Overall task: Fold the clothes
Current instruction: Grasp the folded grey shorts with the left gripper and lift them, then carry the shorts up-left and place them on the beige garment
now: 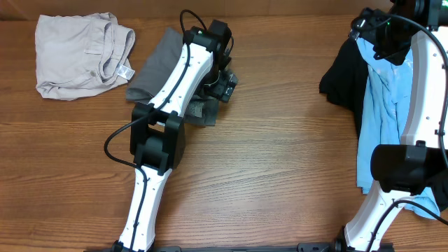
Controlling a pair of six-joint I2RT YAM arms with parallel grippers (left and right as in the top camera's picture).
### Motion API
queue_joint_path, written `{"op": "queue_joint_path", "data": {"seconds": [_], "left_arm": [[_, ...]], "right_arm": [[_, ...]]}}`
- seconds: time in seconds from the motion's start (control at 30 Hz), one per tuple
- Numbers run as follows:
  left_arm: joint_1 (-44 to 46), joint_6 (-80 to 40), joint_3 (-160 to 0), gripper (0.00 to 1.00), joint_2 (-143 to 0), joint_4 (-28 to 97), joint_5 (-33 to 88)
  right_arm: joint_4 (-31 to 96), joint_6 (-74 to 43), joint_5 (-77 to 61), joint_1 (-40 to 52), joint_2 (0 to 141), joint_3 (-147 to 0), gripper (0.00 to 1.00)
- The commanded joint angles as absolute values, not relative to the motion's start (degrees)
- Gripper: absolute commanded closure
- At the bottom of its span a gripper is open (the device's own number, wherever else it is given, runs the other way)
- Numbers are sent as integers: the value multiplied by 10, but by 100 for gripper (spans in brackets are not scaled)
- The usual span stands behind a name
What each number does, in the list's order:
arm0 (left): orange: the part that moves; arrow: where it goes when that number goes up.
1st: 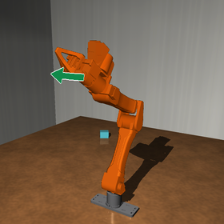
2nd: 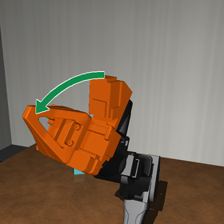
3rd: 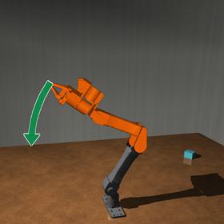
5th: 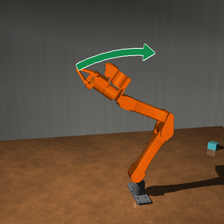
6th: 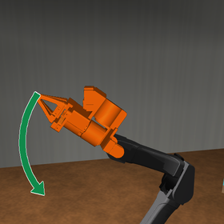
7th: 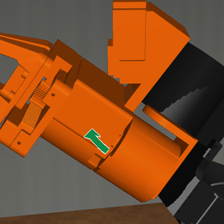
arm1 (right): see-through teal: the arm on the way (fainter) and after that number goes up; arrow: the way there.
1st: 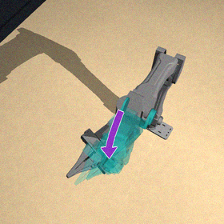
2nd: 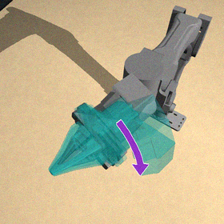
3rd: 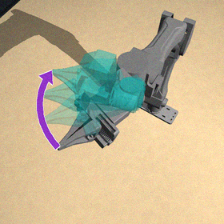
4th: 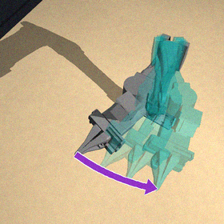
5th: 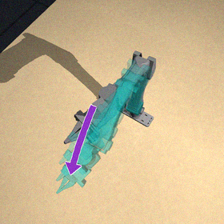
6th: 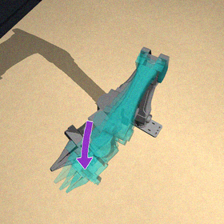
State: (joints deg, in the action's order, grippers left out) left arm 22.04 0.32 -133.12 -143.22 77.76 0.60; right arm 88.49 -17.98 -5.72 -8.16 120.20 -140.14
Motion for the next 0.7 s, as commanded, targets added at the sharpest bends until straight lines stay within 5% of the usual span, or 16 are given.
{"op": "queue_joint_path", "data": {"seconds": [0.0,0.4,0.67], "left_arm": [[225,-14,-1321,2,-1440,757,54],[225,-29,-1218,9,-1442,686,-6],[225,-49,-1126,27,-1442,597,-85]], "right_arm": [[881,-175,-53,-81,1201,-1402,11],[872,-176,-52,-81,1201,-1402,12],[868,-176,-52,-81,1204,-1402,11]]}}
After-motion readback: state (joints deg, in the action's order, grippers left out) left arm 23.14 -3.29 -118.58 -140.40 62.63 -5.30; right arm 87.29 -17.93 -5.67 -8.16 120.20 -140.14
